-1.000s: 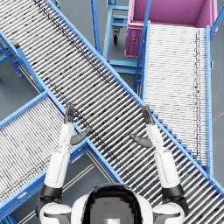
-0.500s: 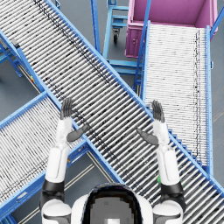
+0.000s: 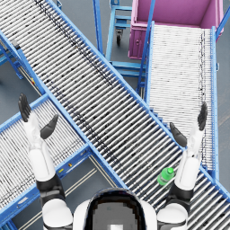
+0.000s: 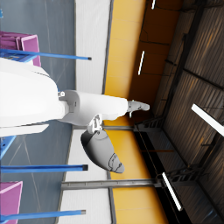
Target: Pick up the oil and place it on the left assembly line, put the cola on the right, and keep Sprite still
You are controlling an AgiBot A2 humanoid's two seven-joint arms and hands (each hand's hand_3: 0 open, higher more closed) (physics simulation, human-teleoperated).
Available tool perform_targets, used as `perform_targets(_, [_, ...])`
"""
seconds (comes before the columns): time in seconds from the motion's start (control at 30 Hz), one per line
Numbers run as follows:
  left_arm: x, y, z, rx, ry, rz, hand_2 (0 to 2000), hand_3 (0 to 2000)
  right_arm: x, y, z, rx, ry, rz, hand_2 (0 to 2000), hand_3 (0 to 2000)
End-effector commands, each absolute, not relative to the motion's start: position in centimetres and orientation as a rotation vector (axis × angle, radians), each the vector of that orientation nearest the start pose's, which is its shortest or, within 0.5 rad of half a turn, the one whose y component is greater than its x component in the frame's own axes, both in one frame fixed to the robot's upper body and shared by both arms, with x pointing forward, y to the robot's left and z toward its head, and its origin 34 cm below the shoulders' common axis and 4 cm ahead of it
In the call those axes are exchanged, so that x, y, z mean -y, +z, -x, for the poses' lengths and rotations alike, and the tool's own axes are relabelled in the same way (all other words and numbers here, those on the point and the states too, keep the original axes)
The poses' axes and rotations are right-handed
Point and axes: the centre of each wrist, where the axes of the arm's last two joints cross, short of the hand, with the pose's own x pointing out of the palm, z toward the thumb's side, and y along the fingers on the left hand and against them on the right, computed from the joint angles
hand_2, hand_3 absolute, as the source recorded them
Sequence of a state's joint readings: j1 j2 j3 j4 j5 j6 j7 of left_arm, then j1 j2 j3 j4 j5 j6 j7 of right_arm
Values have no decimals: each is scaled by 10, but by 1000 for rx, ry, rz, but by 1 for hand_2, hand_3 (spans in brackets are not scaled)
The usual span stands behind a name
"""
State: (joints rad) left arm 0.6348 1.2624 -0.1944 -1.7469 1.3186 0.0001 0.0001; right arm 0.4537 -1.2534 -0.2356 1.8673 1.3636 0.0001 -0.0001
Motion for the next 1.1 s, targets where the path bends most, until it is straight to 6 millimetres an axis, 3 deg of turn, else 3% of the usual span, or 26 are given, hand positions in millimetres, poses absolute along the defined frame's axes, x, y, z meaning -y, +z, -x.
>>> perform_targets(0.03, [-292,338,-267,616,-1298,-651,0,0,295,309,-243,506,1278,657,0,0])
perform_targets(0.27, [-287,328,-263,599,-1309,-637,0,0,293,303,-238,499,1273,648,0,0])
perform_targets(0.47, [-284,324,-263,486,-1266,-715,0,0,288,301,-236,501,1288,646,0,0])
perform_targets(0.53, [-281,331,-258,500,-1259,-752,0,0,289,304,-235,507,1282,657,0,0])
perform_targets(0.93, [-278,324,-258,482,-1268,-740,0,0,287,300,-236,502,1287,641,0,0])
perform_targets(1.1, [-278,336,-254,511,-1254,-781,0,0,288,308,-234,519,1281,672,0,0])
